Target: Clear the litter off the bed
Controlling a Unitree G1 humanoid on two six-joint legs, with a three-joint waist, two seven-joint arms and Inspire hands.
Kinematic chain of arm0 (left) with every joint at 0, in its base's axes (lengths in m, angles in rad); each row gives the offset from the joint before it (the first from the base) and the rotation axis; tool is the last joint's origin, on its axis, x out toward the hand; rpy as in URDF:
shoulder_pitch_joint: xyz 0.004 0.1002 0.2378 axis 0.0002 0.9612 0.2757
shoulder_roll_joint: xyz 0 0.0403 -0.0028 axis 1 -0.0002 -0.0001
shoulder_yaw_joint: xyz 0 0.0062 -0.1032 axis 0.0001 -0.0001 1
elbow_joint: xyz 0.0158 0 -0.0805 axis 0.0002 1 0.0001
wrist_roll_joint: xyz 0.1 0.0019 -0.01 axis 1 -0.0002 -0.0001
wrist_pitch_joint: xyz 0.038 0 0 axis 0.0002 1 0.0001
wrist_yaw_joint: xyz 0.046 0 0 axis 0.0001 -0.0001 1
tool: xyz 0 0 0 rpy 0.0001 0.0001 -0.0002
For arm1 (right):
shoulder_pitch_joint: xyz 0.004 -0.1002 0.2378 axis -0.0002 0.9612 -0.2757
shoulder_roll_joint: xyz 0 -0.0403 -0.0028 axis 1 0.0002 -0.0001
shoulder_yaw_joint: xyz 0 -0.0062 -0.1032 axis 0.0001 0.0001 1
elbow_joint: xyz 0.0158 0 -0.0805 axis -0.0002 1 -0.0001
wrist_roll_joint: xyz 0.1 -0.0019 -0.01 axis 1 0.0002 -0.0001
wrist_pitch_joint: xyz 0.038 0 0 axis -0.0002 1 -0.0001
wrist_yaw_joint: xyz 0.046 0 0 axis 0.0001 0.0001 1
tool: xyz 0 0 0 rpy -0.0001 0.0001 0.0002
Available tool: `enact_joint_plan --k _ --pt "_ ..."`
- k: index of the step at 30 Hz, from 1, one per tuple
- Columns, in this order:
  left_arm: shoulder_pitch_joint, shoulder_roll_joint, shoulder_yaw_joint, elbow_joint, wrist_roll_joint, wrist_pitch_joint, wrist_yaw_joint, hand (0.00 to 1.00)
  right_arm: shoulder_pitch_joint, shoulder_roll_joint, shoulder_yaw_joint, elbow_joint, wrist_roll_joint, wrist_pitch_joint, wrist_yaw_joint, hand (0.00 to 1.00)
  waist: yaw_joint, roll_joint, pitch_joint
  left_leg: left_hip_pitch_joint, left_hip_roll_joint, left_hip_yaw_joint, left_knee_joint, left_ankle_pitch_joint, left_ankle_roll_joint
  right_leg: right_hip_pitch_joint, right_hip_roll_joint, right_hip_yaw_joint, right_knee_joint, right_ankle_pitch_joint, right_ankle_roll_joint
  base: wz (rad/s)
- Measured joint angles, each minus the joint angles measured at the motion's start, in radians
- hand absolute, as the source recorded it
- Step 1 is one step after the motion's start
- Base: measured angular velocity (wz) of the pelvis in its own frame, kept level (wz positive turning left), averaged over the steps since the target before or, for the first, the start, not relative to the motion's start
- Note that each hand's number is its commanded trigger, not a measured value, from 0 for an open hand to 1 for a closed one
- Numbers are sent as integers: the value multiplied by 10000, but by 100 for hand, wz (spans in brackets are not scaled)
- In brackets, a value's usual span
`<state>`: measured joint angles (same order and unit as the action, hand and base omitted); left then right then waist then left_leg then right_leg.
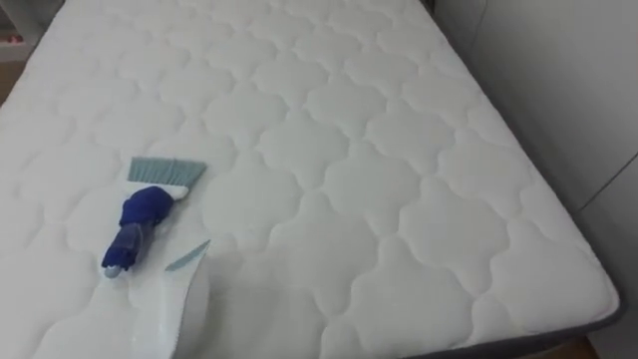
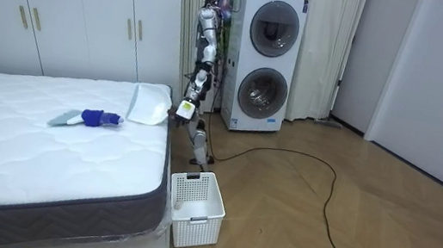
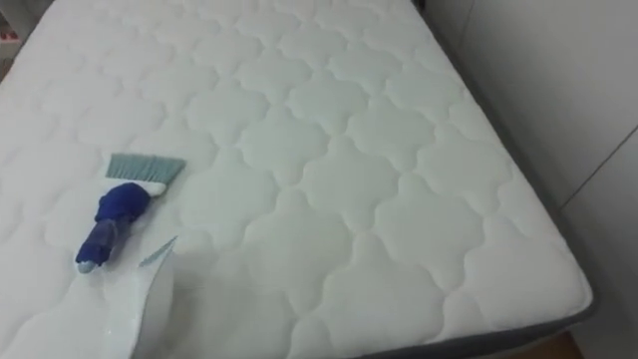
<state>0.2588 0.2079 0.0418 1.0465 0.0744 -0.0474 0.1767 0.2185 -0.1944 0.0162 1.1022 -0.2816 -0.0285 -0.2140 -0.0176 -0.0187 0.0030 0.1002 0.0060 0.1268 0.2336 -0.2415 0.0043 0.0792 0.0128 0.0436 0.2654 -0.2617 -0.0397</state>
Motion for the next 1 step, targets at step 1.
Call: enact_joint_plan --k 1 --pt "50 -6 0 96 2 107 -95 0 -3 14 0 126 -6 91 118 0 -13 -29 13 112 0 2 -3 0 -1 148 -20 -72 -93 0 0 0"
